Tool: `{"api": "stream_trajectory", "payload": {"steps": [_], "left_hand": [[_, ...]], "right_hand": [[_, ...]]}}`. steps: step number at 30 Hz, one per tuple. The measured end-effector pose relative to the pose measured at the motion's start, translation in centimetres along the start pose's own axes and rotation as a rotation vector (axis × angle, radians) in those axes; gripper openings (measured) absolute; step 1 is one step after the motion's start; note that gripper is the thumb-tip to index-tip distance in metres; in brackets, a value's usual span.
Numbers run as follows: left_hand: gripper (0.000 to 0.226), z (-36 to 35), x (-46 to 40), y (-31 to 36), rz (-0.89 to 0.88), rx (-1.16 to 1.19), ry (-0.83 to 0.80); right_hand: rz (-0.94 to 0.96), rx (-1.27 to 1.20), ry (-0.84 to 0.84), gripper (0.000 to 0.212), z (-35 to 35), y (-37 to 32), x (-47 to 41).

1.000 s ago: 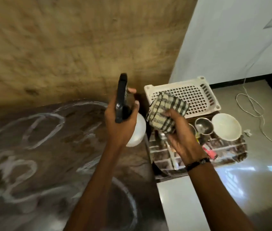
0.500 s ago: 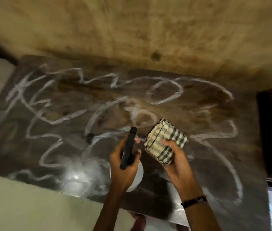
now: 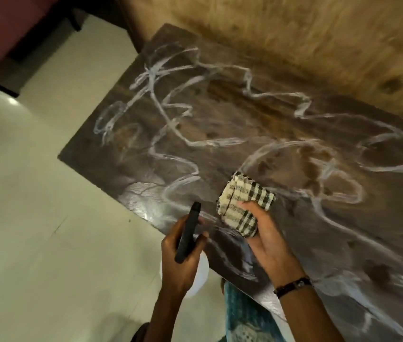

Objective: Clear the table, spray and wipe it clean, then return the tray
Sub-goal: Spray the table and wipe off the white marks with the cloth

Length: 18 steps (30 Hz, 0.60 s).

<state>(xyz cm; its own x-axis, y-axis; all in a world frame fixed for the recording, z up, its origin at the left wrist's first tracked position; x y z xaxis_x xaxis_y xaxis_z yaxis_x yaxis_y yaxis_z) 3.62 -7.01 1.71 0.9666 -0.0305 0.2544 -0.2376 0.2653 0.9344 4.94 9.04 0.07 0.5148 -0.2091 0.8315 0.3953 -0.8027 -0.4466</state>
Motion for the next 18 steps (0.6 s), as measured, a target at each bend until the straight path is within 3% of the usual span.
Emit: {"api": "stream_trajectory", "payload": {"steps": [7, 10, 13, 18], "left_hand": [[0.023, 5.4, -4.6, -1.4, 0.061, -0.026, 0.127], [0.032, 7.7, -7.7, -2.6, 0.118, -0.047, 0.231], [0.025, 9.9, -10.7, -4.2, 0.190, -0.039, 0.330], [0.026, 13.2, -14.8, -5.8, 0.269, -0.067, 0.339]], "right_hand": [[-0.006, 0.120, -0.032, 0.038, -6.6, 0.8, -2.4], [-0.007, 0.176, -0.071, 0.044, -10.3, 1.4, -4.5], [-0.033, 0.242, -0.077, 0.040, -13.4, 2.7, -7.0], [-0.088, 0.285, -0.055, 0.039, -17.7, 4.7, -10.1]]}}
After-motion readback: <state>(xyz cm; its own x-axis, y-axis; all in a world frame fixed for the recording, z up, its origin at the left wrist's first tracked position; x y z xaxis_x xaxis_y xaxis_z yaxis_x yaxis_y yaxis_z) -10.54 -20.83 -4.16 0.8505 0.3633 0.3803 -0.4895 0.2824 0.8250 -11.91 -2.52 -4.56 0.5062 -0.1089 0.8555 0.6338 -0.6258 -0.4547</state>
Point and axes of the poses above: each hand's wrist, its own x-axis away from the middle knuckle, its own z-axis out of the back of the hand, y = z × x, the point moved 3 cm from there along -x, towards the middle knuckle, and after that the axes turned 6 degrees about y, right-handed, at the moved point
